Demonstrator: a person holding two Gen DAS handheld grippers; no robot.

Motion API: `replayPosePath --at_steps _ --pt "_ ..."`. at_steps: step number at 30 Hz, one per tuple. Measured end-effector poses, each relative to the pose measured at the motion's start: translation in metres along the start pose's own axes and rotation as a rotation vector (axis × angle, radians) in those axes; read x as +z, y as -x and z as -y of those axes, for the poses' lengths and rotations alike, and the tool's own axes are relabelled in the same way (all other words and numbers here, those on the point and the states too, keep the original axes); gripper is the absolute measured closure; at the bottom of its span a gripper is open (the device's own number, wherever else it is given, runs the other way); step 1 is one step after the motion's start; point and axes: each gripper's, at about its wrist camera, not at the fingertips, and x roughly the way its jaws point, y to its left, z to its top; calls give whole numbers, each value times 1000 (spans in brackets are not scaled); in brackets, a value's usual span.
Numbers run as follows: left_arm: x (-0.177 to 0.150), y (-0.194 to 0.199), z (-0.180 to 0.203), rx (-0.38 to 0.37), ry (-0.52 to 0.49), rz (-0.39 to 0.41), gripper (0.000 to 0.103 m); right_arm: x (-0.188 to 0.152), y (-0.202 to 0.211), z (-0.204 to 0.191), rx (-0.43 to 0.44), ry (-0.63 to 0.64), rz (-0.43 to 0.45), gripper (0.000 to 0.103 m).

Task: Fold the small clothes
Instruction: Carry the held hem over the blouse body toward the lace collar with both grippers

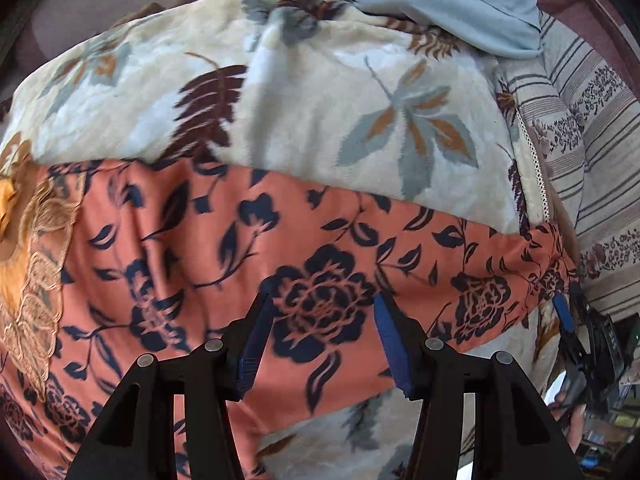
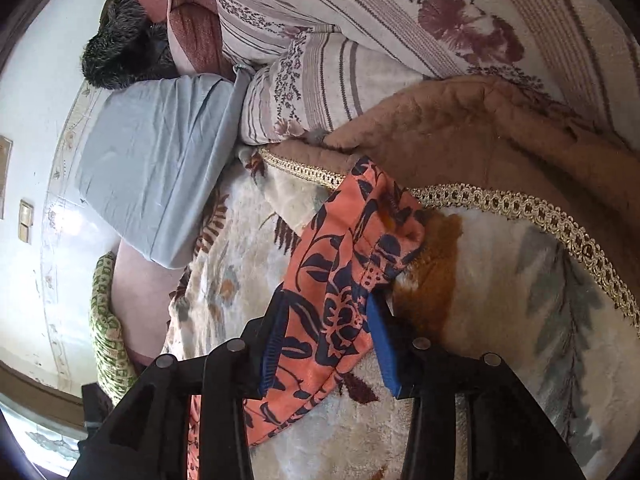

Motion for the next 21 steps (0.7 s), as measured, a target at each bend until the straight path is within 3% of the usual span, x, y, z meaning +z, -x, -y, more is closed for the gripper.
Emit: replayPosePath --at_steps 8,11,12,13,14,15,16,17,18,21 --pt "39 -59 47 39 -30 -20 51 -8 0 16 34 -22 -36 53" --pt "42 -77 64 105 -98 9 36 -6 -13 18 38 -41 -33 53" --pt "41 -78 72 125 -125 27 35 -6 -17 18 43 -51 -32 53" --pt "38 -80 80 134 -158 44 38 -6 -21 17 44 -59 -30 53" --pt "35 -80 88 144 -194 69 52 -5 -24 16 43 -58 -23 52" --pt "32 -81 96 157 -228 92 76 -4 -26 13 46 -53 -20 54" --pt "31 -81 101 150 -252 98 86 -3 -26 10 68 -41 -18 66" --pt "30 -82 105 134 -260 97 94 1 -25 4 86 -22 -20 89" --pt "30 -82 108 128 -256 105 96 5 -23 -1 95 -6 -16 99" --pt "32 -77 111 95 -232 122 98 17 -1 -15 148 47 68 98"
